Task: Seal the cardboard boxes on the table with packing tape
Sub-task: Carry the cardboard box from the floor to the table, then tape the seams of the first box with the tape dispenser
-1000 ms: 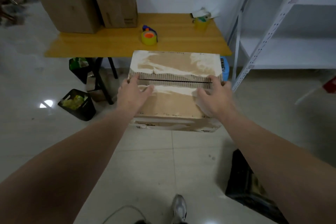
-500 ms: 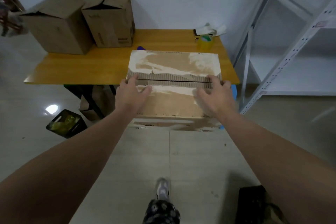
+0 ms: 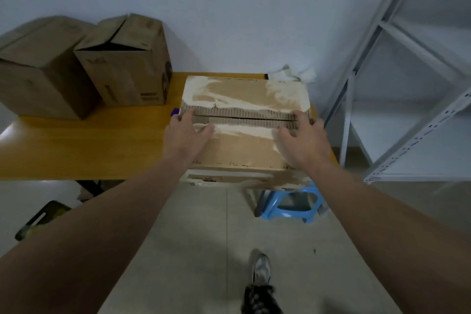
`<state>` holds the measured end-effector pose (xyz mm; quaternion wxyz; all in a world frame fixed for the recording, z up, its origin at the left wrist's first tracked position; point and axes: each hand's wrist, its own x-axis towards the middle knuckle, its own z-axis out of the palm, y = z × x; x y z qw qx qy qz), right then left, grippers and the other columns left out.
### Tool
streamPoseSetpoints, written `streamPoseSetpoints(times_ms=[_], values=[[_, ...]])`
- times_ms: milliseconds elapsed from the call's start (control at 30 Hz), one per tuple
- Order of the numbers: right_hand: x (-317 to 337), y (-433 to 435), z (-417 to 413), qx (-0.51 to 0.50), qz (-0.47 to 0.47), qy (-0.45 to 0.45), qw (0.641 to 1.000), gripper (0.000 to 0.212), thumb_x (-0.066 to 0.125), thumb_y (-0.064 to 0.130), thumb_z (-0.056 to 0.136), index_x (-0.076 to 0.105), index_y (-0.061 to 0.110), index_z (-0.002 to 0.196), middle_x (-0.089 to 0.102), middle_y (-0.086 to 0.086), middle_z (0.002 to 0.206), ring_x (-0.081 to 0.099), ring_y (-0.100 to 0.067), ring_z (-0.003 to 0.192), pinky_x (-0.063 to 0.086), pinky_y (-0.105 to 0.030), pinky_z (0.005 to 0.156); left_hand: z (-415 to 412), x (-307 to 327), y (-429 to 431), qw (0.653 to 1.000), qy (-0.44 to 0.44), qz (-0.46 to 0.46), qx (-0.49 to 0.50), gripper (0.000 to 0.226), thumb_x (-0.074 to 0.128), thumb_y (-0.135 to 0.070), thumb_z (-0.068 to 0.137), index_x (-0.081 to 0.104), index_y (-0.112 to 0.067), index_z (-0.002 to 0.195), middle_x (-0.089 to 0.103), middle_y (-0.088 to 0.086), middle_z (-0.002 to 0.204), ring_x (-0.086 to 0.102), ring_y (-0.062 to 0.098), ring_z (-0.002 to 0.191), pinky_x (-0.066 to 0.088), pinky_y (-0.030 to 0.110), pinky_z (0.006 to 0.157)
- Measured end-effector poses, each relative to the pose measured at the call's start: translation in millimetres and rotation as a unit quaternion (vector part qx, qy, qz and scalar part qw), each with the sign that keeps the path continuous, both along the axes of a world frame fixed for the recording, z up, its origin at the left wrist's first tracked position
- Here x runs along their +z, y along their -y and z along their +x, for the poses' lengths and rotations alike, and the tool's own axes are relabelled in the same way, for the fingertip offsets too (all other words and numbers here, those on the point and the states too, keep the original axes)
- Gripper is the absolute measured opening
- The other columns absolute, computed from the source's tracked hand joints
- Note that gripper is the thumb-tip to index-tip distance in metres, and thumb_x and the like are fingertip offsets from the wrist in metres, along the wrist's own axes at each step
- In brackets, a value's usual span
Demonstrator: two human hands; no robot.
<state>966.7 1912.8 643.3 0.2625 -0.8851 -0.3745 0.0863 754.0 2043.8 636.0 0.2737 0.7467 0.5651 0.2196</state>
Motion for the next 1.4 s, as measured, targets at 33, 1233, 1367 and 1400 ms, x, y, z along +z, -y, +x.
streamPoseSetpoints(times_ms=[33, 1233, 1367, 1400], values=[[-1, -11, 13, -0.003, -0.001, -0.002, 1.0, 0.056, 0.043, 0.053, 0.086, 0.032, 0.037, 0.139, 0.032, -0.011, 0.132, 0.043, -0.032, 0.115, 0.038, -0.037, 0.088, 14, 2, -11, 1.0, -0.002, 0.005, -0.002, 0.07, 0.055, -0.053, 0.085, 0.03, -0.028, 0.146, 0.034, 0.011, 0.146, 0.035, 0.032, 0.13, 0.036, 0.046, 0.105], [-89, -280, 19, 0.185, -0.139, 0.208, 0.95, 0.057, 0.024, 0.045, 0.098, 0.029, 0.019, 0.149, 0.016, -0.02, 0.156, 0.011, -0.035, 0.144, -0.003, -0.049, 0.116, 46, -82, -242, 0.993, -0.076, -0.091, -0.027, 0.064, 0.049, -0.05, 0.091, 0.03, -0.023, 0.145, 0.025, 0.007, 0.151, 0.033, 0.029, 0.133, 0.034, 0.042, 0.105], [-80, -316, -43, 0.327, -0.066, 0.168, 0.927, 0.051, 0.033, 0.043, 0.097, 0.038, 0.02, 0.143, 0.026, -0.014, 0.154, 0.016, -0.031, 0.143, -0.002, -0.044, 0.116, 18, -87, -259, 0.996, -0.028, -0.089, -0.011, 0.058, 0.041, -0.048, 0.096, 0.026, -0.022, 0.145, 0.055, 0.007, 0.131, 0.055, 0.026, 0.112, 0.048, 0.037, 0.082], [-78, -323, -53, 0.341, -0.055, 0.164, 0.924, 0.05, 0.034, 0.042, 0.097, 0.04, 0.019, 0.141, 0.03, -0.014, 0.152, 0.019, -0.03, 0.142, 0.001, -0.043, 0.116, 5, -91, -266, 0.996, -0.025, -0.09, 0.009, 0.057, 0.04, -0.047, 0.097, 0.026, -0.02, 0.145, 0.057, 0.009, 0.126, 0.057, 0.027, 0.108, 0.046, 0.035, 0.076]])
